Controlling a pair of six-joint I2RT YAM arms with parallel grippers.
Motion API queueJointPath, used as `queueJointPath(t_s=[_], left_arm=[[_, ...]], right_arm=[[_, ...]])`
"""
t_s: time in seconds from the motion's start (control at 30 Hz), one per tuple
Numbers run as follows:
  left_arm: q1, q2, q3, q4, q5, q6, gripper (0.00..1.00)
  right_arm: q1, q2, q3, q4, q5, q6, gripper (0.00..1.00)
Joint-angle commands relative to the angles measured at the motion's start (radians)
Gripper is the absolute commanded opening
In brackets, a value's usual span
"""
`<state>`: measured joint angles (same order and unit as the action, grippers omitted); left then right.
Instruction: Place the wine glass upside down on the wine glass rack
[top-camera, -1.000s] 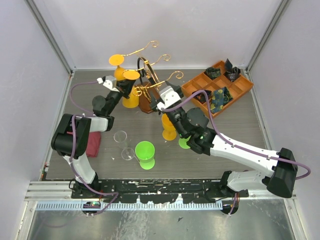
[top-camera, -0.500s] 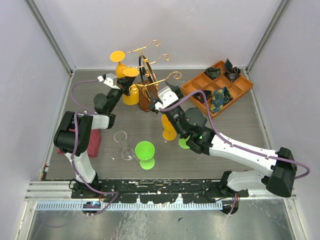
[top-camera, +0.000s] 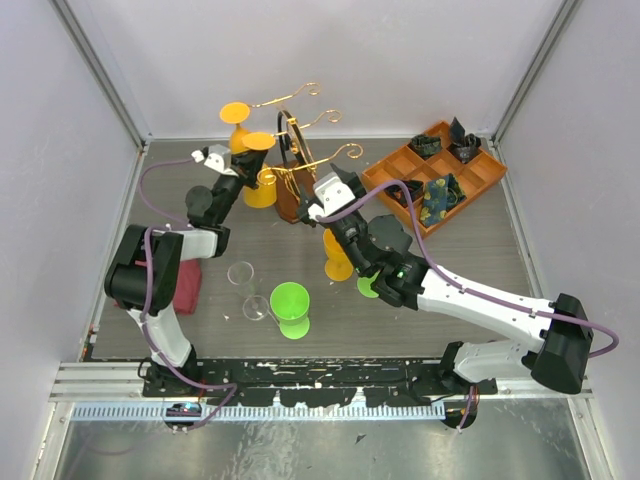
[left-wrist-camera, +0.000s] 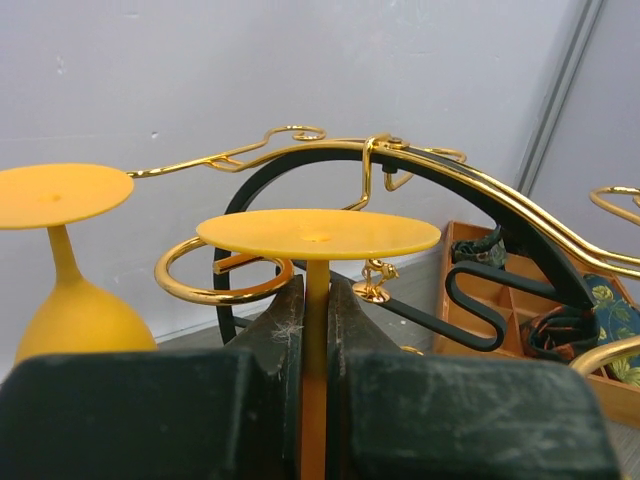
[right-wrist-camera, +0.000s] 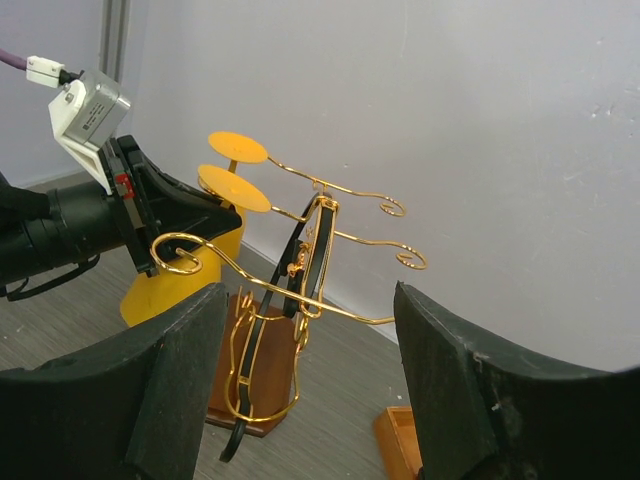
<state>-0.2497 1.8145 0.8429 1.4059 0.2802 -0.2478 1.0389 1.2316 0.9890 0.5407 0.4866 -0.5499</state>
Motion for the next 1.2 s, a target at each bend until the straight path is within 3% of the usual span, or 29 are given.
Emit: queueJointPath(t_s=[0.0,0.63,1.17], left_arm=[[0.0,-0.023,0.003,0.027,-0.046,0.008,0.0],[-0.002,0.125,0.132,0.027,-0.115,-0.066,0.0],[0.01,0.126,0.084,0.027,-0.214,-0.025,0.0]], right_arm=[[0.003,-0.003,0.029,0.044,0.014,-0.017,0.73],[0.003,0.015,0.038,0.034,0.044,-0.056,0.74],[0.003,0.031,0.049,0.027,0.052,-0.061,0.78]])
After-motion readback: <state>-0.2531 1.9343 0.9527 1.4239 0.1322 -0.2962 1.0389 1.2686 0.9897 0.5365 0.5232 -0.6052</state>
